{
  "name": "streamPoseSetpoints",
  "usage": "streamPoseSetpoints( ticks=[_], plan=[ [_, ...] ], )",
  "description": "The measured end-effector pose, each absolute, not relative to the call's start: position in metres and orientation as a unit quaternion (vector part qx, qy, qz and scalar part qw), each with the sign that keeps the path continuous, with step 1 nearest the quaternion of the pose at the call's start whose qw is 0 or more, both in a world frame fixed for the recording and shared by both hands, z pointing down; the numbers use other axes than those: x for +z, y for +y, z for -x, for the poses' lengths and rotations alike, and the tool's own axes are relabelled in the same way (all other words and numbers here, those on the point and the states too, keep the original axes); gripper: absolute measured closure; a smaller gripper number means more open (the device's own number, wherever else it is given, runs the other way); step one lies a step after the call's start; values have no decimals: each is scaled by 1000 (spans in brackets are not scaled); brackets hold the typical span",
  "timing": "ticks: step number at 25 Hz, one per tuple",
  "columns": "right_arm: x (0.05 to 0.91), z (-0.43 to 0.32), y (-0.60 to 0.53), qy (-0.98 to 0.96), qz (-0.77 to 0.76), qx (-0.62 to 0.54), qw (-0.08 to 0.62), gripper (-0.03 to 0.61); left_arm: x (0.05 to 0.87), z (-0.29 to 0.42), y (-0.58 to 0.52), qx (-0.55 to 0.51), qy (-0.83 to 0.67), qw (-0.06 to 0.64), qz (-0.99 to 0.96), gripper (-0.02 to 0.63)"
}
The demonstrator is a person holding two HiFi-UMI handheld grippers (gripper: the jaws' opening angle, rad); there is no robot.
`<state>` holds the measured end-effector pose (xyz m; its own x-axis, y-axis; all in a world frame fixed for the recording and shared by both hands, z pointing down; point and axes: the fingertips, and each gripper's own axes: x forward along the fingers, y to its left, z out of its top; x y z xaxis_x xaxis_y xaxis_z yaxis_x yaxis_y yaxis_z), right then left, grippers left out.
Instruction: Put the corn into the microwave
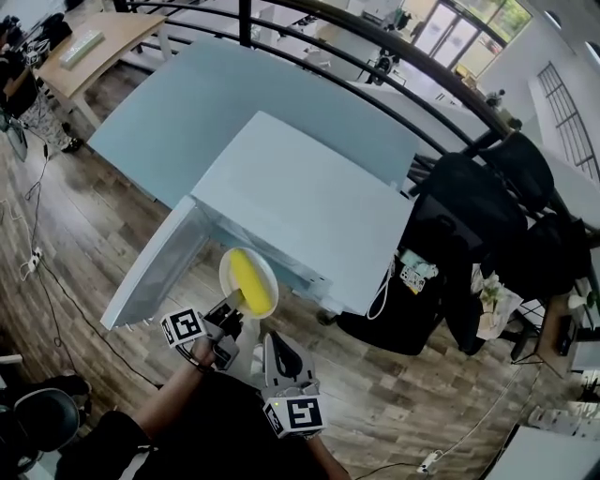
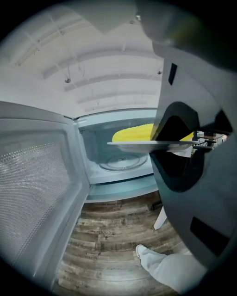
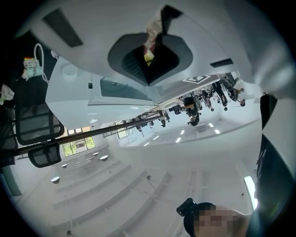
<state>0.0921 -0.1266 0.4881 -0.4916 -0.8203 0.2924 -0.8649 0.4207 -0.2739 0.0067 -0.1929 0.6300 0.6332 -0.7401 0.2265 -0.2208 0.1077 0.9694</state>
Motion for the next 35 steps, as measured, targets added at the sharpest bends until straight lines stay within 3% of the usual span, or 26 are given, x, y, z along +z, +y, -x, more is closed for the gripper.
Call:
streamPoseSetpoints(
  ticks=[35],
  plan=[
    [532,-88,-173,-821,-505,246,98,569,702,-11,-299,-194,-415,655,-601,575]
  ],
)
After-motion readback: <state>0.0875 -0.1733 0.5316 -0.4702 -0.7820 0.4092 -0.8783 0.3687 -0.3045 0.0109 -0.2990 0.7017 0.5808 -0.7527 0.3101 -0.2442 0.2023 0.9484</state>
